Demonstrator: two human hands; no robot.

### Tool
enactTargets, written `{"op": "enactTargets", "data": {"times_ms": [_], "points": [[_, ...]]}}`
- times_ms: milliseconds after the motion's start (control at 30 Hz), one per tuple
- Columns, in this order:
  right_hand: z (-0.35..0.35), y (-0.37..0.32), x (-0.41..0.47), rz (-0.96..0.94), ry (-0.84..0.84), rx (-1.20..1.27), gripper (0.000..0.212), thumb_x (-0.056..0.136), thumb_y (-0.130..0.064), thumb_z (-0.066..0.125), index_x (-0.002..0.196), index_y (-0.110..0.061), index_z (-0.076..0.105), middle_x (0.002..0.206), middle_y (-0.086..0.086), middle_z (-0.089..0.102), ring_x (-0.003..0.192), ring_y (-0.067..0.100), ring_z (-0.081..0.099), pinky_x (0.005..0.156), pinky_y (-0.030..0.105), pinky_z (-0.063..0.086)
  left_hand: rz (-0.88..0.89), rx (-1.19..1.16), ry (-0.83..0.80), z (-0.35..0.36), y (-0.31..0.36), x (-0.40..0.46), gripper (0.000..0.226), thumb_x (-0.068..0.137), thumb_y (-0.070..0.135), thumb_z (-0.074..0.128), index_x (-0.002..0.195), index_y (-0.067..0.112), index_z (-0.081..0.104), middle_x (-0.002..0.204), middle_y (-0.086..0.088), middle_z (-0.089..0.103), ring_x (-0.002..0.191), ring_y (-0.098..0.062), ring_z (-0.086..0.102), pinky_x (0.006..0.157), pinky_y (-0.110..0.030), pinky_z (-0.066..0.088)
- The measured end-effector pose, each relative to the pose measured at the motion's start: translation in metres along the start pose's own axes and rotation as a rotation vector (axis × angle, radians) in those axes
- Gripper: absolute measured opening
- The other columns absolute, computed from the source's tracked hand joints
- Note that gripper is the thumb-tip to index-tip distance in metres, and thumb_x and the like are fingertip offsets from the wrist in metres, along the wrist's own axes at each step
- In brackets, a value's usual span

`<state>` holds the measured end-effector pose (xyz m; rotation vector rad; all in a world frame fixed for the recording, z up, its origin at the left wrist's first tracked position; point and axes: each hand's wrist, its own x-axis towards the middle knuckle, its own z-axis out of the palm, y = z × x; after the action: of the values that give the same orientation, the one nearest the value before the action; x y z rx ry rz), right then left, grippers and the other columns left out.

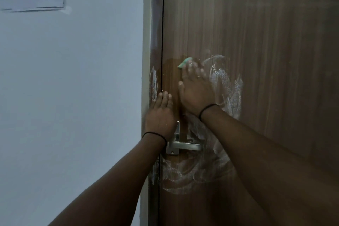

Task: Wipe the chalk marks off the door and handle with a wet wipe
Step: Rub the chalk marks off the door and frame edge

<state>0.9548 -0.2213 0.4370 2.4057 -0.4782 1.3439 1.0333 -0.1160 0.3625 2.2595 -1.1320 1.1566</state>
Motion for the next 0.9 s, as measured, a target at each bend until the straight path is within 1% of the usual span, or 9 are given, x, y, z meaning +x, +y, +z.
{"op": "enactTargets", "data": {"times_ms": [100, 200, 267, 367, 467, 633, 700, 800, 900], "points": [[0.012, 0.011, -0.042, -0.203, -0.084, -0.062, 0.057, 0.103, -0.035, 0.018, 0.155, -0.014, 0.011, 0.164, 0.005, 0.009, 0.151, 0.018, 0.004, 0.123, 0.04, 0.007, -0.006, -0.011, 0.009, -0.001, -0.004, 0.001, 0.056, 0.099, 0.02, 0.028, 0.153, 0.009, 0.017, 0.161, -0.01, 0.016, 0.149, -0.023, 0.011, 0.121, -0.037, 0.012], [0.001, 0.042, -0.038, -0.025, -0.005, -0.056, 0.056, 0.103, -0.033, 0.019, 0.156, -0.015, 0.011, 0.164, 0.005, 0.01, 0.151, 0.019, 0.005, 0.123, 0.042, 0.006, 0.008, -0.012, 0.004, -0.003, -0.006, 0.0, 0.057, 0.098, 0.015, 0.03, 0.153, 0.012, 0.018, 0.161, -0.006, 0.016, 0.149, -0.021, 0.011, 0.121, -0.036, 0.015], [-0.006, 0.034, -0.008, 0.093, 0.053, -0.004, 0.058, 0.102, -0.034, 0.019, 0.155, -0.01, 0.012, 0.163, 0.009, 0.01, 0.151, 0.021, 0.004, 0.123, 0.043, 0.007, 0.007, -0.008, -0.003, -0.002, -0.004, 0.0, 0.058, 0.097, 0.015, 0.03, 0.153, 0.011, 0.016, 0.162, -0.007, 0.014, 0.149, -0.022, 0.009, 0.121, -0.036, 0.013], [0.0, 0.008, -0.009, -0.024, -0.02, -0.021, 0.059, 0.102, -0.035, 0.016, 0.155, -0.009, 0.011, 0.163, 0.01, 0.008, 0.151, 0.021, 0.002, 0.123, 0.041, 0.005, -0.026, -0.018, -0.007, -0.002, 0.001, 0.0, 0.058, 0.097, 0.018, 0.031, 0.153, 0.008, 0.017, 0.161, -0.01, 0.015, 0.149, -0.024, 0.01, 0.121, -0.039, 0.013], [0.005, 0.028, -0.053, -0.159, -0.108, -0.084, 0.057, 0.102, -0.036, 0.015, 0.156, -0.015, 0.008, 0.164, 0.004, 0.006, 0.151, 0.016, 0.001, 0.123, 0.04, 0.005, -0.013, 0.0, -0.007, -0.004, -0.001, -0.002, 0.058, 0.098, 0.02, 0.031, 0.153, 0.011, 0.016, 0.162, -0.007, 0.013, 0.149, -0.022, 0.01, 0.121, -0.037, 0.015], [-0.001, 0.031, -0.042, -0.016, -0.031, -0.06, 0.058, 0.102, -0.037, 0.015, 0.155, -0.011, 0.015, 0.163, 0.007, 0.011, 0.151, 0.019, 0.005, 0.123, 0.04, 0.004, -0.009, 0.012, -0.026, -0.006, 0.0, -0.004, 0.059, 0.098, 0.018, 0.031, 0.154, 0.01, 0.013, 0.162, -0.008, 0.011, 0.15, -0.023, 0.007, 0.122, -0.037, 0.011], [0.006, 0.011, -0.046, -0.062, -0.075, -0.044, 0.059, 0.103, -0.038, 0.015, 0.155, -0.011, 0.012, 0.163, 0.008, 0.008, 0.151, 0.02, 0.002, 0.123, 0.04, 0.003, -0.028, 0.002, -0.027, -0.006, 0.002, -0.005, 0.06, 0.098, 0.02, 0.031, 0.153, 0.009, 0.012, 0.162, -0.009, 0.01, 0.15, -0.023, 0.006, 0.122, -0.037, 0.011], [0.014, 0.024, -0.077, -0.259, -0.182, -0.13, 0.059, 0.102, -0.039, 0.013, 0.155, -0.015, 0.008, 0.164, 0.006, 0.008, 0.151, 0.018, 0.002, 0.123, 0.04, 0.005, -0.029, -0.003, -0.013, -0.005, 0.002, -0.006, 0.059, 0.098, 0.018, 0.029, 0.154, 0.01, 0.011, 0.162, -0.008, 0.01, 0.15, -0.022, 0.006, 0.122, -0.037, 0.011], [0.01, 0.054, -0.083, -0.149, -0.124, -0.155, 0.059, 0.102, -0.039, 0.011, 0.155, -0.015, 0.008, 0.163, 0.006, 0.01, 0.151, 0.019, 0.005, 0.123, 0.04, 0.003, -0.02, 0.006, -0.032, -0.004, 0.0, -0.007, 0.06, 0.098, 0.017, 0.03, 0.154, 0.01, 0.008, 0.163, -0.007, 0.007, 0.15, -0.022, 0.003, 0.122, -0.037, 0.008]]}}
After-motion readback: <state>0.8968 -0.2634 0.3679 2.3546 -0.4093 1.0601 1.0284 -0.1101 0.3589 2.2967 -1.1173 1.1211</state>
